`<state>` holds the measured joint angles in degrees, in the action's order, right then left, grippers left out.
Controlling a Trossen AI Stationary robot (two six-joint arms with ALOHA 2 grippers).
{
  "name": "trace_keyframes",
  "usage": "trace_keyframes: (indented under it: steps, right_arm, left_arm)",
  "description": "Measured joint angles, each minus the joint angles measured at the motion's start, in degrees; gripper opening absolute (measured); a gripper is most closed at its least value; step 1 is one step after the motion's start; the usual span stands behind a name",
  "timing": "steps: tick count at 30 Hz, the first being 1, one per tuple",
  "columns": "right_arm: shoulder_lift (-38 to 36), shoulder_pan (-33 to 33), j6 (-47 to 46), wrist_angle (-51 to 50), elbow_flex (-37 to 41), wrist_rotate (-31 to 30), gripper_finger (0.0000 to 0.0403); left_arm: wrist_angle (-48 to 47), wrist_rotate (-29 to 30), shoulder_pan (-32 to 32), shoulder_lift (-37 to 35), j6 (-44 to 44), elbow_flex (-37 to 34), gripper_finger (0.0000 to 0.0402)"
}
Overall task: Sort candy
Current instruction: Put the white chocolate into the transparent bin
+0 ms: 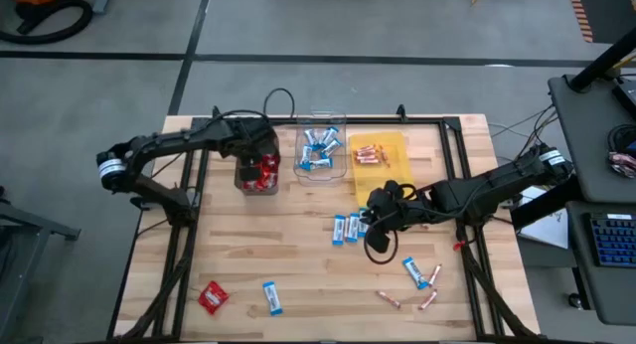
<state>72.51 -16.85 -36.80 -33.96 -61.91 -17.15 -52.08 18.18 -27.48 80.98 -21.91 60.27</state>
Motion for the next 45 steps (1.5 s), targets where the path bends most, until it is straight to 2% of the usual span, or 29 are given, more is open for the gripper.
trace_keyframes:
  steps: [5,13,19,25,30,38,45]
  right_arm:
    - [0.0,-0.01,-5.77,-2.4,0.0,0.31,0.007]
    - [0.68,-0.07,-19.19,-12.92,0.22,2.36,0.007]
    - [5.06,-1.12,-23.45,-13.7,0.22,13.91,0.007]
    - [10.77,-4.0,-28.26,-13.89,0.22,25.84,0.007]
    - [14.17,-8.23,-33.29,-15.15,0.22,32.07,0.007]
    - [15.34,-14.59,-43.25,-21.27,0.22,32.51,0.0071]
    - [15.8,-15.93,-44.67,-21.46,0.44,31.98,0.0071]
  left_arm:
    - [1.75,-9.3,3.27,-6.01,11.63,-0.94,0.0078]
    - [15.23,-10.16,15.29,-17.1,23.64,-9.38,0.0076]
    - [28.0,-9.76,25.65,-22.88,29.27,-17.14,0.0076]
    - [40.64,-9.69,32.18,-25.35,30.59,-22.73,0.0076]
    - [45.16,-9.63,33.75,-25.74,30.54,-24.0,0.0076]
    - [45.56,-9.56,33.78,-25.51,29.89,-23.66,0.0076]
    - [46.08,-9.56,33.78,-25.13,29.53,-24.06,0.0076]
